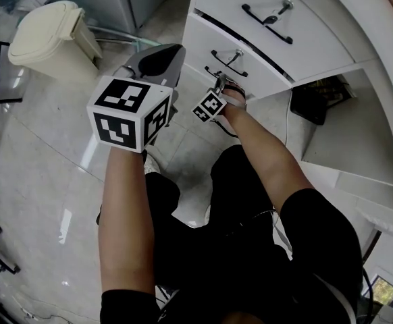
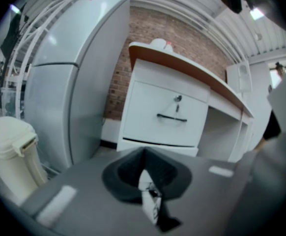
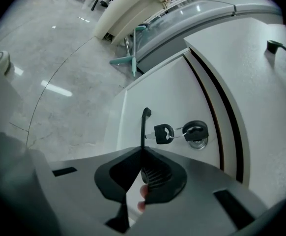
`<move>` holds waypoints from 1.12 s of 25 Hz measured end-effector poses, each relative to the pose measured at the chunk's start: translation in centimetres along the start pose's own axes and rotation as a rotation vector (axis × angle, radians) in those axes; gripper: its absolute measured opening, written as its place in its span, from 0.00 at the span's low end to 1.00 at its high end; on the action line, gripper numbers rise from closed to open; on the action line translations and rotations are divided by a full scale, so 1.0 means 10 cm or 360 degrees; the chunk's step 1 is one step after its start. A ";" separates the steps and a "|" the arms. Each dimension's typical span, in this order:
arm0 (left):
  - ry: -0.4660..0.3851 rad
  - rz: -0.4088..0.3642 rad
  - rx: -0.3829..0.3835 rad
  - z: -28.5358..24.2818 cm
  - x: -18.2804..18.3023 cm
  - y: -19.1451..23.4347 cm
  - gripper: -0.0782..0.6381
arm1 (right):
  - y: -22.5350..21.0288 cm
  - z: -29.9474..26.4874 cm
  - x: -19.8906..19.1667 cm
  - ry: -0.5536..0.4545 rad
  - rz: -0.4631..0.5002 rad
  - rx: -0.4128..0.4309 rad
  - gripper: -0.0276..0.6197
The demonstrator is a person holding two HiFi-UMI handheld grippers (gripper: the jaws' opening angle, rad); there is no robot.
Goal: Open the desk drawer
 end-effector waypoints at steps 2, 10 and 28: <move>-0.0007 -0.0011 -0.0004 0.02 0.02 -0.02 0.10 | 0.01 0.01 0.01 0.0004 -0.0026 0.0000 0.06; -0.0029 0.0014 0.0012 0.12 0.04 0.02 0.11 | 0.11 0.14 0.02 -0.0013 -0.0047 0.0060 0.06; -0.0011 -0.0032 0.0010 0.11 0.05 -0.05 0.11 | 0.85 1.01 0.23 -0.0178 -0.0098 0.0203 0.06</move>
Point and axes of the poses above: the fingertips, and each gripper's own axes: z backward along the fingers, y to its left, x out of its top, the point moved 1 cm from there along z, backward along the fingers, and after that the axes turned 1 degree about -y, right-handed, at the moved point
